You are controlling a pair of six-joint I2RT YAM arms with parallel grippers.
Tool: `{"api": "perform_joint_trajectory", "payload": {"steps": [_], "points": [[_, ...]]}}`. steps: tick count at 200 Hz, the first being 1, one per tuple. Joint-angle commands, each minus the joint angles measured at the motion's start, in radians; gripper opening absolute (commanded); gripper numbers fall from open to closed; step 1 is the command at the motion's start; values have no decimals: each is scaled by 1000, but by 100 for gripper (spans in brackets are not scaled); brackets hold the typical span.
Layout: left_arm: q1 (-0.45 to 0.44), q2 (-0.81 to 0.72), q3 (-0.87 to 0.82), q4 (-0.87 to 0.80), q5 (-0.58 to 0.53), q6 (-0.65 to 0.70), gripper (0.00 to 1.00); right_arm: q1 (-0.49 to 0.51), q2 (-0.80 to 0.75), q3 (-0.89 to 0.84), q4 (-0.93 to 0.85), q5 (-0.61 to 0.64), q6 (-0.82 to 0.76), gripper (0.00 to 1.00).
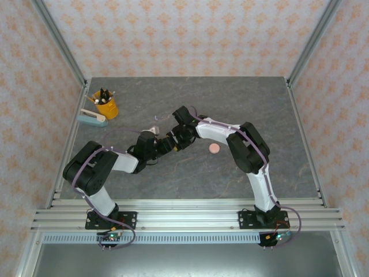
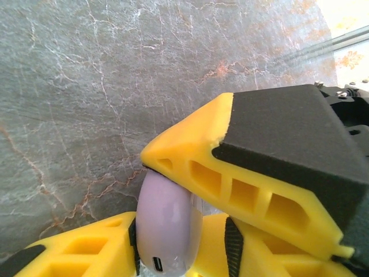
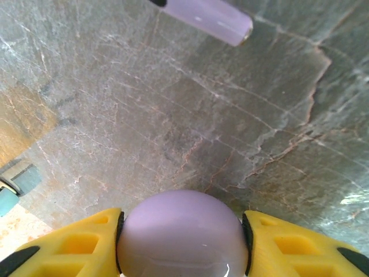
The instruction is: Insert the wireless bluetooth earbuds into the charging case
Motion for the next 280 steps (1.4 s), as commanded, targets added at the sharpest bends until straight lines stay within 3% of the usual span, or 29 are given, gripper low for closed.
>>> {"api": "perform_joint_trajectory", "payload": {"steps": [1, 129, 192, 242, 280], "points": [[-9, -15, 6, 39, -24, 16, 41, 10, -49, -18, 8, -21, 14, 47], [-9, -39, 48, -27, -15, 33, 16, 10, -76, -49, 12, -26, 13, 48], [-9, -96, 54, -133, -3, 74, 12, -28, -131, -30, -12, 11, -41, 73], [11, -174, 100, -294, 87, 157, 11, -119, -318, -138, -61, 82, -203, 78], [67, -193, 177, -393, 273, 223, 11, -160, -442, -284, 69, 81, -567, 78]]}}
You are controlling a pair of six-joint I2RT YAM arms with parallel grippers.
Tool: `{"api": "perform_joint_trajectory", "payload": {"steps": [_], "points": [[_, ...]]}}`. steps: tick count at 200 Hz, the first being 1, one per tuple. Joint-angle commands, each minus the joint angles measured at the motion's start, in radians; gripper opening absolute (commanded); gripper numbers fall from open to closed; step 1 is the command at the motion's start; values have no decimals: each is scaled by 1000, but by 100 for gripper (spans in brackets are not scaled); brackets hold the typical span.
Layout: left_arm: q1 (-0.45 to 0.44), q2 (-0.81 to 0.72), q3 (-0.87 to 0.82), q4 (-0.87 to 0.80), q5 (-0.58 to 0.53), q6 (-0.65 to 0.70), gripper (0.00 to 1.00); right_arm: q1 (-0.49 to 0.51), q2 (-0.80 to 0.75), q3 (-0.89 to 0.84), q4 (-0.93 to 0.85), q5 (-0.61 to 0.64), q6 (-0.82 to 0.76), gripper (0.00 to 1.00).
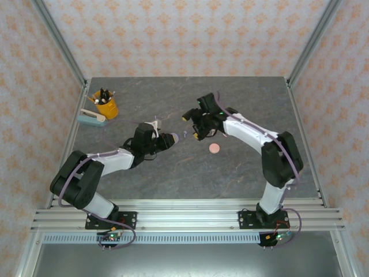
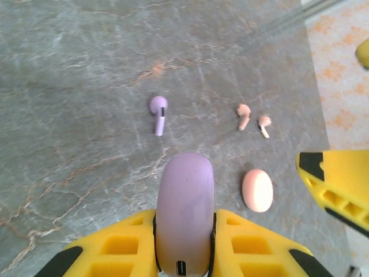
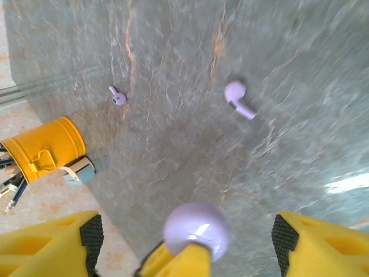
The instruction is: Insert the wireless bluetooth earbuds into the charging case
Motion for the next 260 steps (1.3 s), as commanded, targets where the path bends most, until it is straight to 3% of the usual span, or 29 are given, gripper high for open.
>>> {"api": "perform_joint_trajectory", "payload": {"steps": [1, 37, 90, 171, 260], "points": [[41, -23, 62, -94, 151, 76, 11, -3, -62, -81, 71, 22, -303, 78], [89, -32, 99, -124, 259, 81, 11, -2, -135, -208, 235, -111, -539, 77], [89, -58, 130, -178, 282, 92, 11, 4, -102, -269, 402, -260, -527, 73], [90, -70, 140, -165, 290, 77, 11, 40, -24, -254, 418, -242, -506, 68], [88, -141, 134, -170, 329, 58, 11, -15, 58, -305, 513, -217, -407, 60]]}}
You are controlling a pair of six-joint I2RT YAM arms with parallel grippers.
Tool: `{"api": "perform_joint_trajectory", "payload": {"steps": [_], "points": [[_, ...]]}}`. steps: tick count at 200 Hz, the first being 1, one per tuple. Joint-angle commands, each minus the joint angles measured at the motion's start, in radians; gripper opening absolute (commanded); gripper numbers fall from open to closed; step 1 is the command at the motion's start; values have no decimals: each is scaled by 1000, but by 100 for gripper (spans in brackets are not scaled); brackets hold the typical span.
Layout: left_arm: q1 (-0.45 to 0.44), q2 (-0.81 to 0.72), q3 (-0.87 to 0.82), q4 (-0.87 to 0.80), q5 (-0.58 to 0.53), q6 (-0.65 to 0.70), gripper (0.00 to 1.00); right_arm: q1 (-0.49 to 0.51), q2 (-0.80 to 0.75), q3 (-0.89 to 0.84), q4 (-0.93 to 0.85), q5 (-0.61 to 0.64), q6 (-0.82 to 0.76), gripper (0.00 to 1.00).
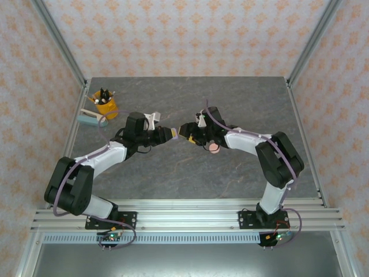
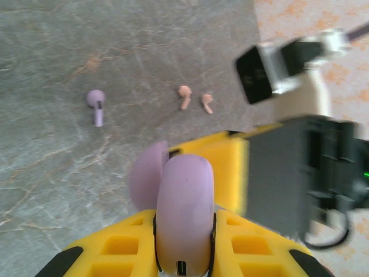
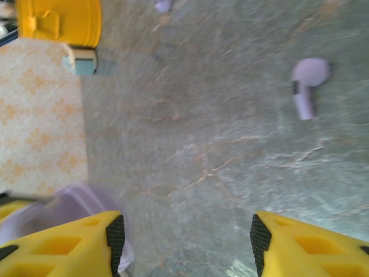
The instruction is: Insert the wireless bluetooth earbuds into the charging case
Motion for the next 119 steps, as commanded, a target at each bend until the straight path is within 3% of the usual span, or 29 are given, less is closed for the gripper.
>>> {"api": "perform_joint_trajectory", "payload": {"steps": [1, 39, 88, 119], "points": [[-3, -51, 26, 23, 50, 0, 11, -10, 24, -17, 29, 38, 20, 60], [-3, -63, 23, 13, 37, 3, 10, -14, -1, -17, 10, 32, 20, 60], [-3, -30, 3, 70, 35, -24, 9, -21, -146, -65, 19, -29, 3, 59], [-3, 1, -1, 153, 57, -80, 9, -21, -163, -55, 15, -97, -36, 52]]}}
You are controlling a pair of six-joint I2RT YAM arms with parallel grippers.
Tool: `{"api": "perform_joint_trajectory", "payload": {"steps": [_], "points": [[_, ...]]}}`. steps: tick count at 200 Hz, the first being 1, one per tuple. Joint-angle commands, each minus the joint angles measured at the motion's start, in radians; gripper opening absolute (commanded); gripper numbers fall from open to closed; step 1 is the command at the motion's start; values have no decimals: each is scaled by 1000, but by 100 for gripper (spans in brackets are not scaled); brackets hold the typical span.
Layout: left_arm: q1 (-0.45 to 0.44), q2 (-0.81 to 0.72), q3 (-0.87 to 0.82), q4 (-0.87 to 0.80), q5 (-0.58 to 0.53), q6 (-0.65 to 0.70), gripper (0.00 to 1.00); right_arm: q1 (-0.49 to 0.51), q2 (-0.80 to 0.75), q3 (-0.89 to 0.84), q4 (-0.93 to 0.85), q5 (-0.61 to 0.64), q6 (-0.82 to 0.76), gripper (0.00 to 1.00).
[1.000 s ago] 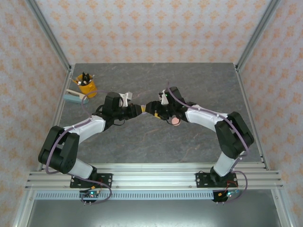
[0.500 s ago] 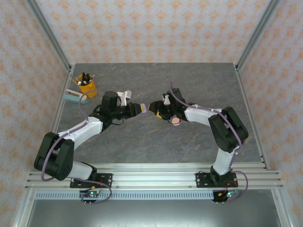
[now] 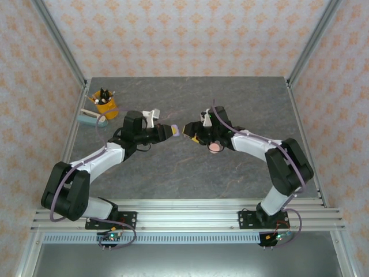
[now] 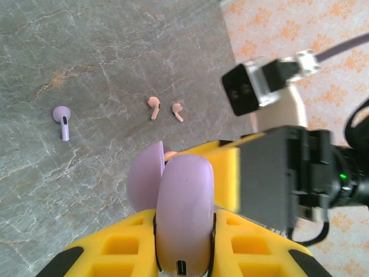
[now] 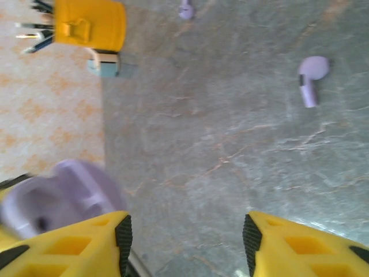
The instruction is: Insert the wireless bluetooth earbuds into the charging case
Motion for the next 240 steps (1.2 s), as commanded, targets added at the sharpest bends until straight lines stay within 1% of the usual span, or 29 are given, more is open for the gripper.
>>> {"api": "perform_joint_trajectory", "payload": {"steps": [1, 18, 44, 118, 212, 221, 240], "points": [[-3, 25, -3, 106, 35, -48, 9, -3, -27, 5, 17, -63, -37, 52], [-3, 31, 3, 118, 40, -58, 9, -3, -25, 11, 28, -77, -38, 47], [-3, 36, 10, 126, 56, -67, 9, -3, -11, 31, 27, -81, -39, 44], [-9, 37, 19, 120, 76, -70, 9, -3, 26, 78, 20, -91, -52, 41], [-26, 30, 40, 109, 88, -77, 9, -7, 56, 86, 6, -92, -74, 32], [-29, 29, 42, 109, 89, -79, 9, -9, 58, 89, 6, -93, -74, 29], [-34, 28, 42, 107, 91, -79, 9, -17, 66, 94, 5, -93, -74, 27]]}}
